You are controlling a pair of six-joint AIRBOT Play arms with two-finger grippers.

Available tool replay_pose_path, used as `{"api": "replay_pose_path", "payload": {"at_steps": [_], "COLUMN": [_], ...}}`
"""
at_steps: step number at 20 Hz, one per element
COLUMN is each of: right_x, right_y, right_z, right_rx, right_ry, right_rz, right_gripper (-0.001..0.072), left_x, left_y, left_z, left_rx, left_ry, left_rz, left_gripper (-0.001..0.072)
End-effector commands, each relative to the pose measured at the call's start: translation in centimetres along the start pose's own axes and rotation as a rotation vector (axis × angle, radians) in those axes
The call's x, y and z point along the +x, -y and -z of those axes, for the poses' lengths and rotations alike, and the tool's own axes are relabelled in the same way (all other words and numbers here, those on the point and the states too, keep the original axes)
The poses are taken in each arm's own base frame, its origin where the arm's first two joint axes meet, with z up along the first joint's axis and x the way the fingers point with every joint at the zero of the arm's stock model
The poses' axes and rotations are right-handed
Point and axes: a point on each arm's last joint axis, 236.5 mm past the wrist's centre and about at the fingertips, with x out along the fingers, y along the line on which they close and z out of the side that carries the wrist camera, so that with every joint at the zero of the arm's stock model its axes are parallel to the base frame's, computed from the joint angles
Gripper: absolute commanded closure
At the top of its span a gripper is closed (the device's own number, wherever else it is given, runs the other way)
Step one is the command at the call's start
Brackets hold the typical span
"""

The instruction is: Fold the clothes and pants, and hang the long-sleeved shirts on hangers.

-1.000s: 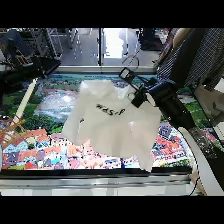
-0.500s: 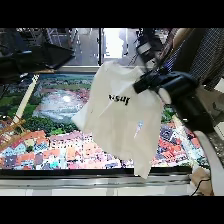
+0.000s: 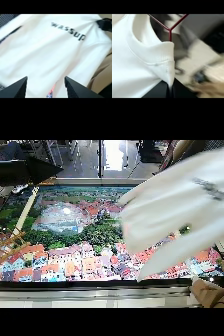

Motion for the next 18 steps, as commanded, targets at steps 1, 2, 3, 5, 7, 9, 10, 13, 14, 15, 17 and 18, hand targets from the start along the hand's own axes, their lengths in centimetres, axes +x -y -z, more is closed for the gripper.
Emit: {"api": "replay_pose_path", "payload": {"at_steps": [1,2,3,5,7,9,10,13,14,15,17,18], "right_x": [-2.8,-3.5,-3.9,-4.7,-5.5,-5.8,-5.2,-2.1,-1.1,-0.4,0.7,1.1], "right_y": [16.6,19.4,21.5,24.7,27.1,29.2,30.7,35.6,36.8,37.9,39.4,39.3], "right_z": [3.6,3.4,2.8,0.5,-3.8,-6.6,-6.8,-4.2,-3.3,-2.2,-0.4,0.0], "right_rx": [0.121,0.150,0.165,0.176,0.164,0.144,0.143,0.243,0.266,0.281,0.292,0.281], "right_ry": [-0.153,-0.125,-0.090,0.035,0.240,0.384,0.407,0.384,0.371,0.343,0.295,0.284], "right_rz": [0.423,0.493,0.549,0.630,0.680,0.729,0.762,0.825,0.830,0.847,0.869,0.866], "right_gripper": [0.0692,0.0692,0.0692,0.0692,0.0692,0.0692,0.0692,0.0692,0.0692,0.0692,0.0691,0.0688], "left_x": [-0.3,-0.3,-0.2,0.0,0.0,0.0,0.0,0.0,0.0,0.0,0.0,0.0], "left_y": [0.1,-0.1,-0.3,-0.8,-1.0,-0.8,-0.7,-0.3,-0.3,-0.3,-0.2,-0.2], "left_z": [0.1,0.2,0.2,0.4,0.5,0.9,1.1,1.9,1.9,1.9,1.9,1.8], "left_rx": [0.021,0.017,0.013,0.004,0.000,-0.001,-0.001,-0.002,-0.002,-0.002,-0.002,-0.003], "left_ry": [-0.009,-0.010,-0.012,-0.017,-0.021,-0.036,-0.046,-0.077,-0.078,-0.078,-0.077,-0.076], "left_rz": [-0.024,-0.025,-0.026,-0.028,-0.028,-0.019,-0.013,0.003,0.003,0.004,0.006,0.008], "left_gripper": [0.0204,0.0204,0.0204,0.0204,0.0204,0.0204,0.0204,0.0204,0.0204,0.0204,0.0204,0.0204]}}
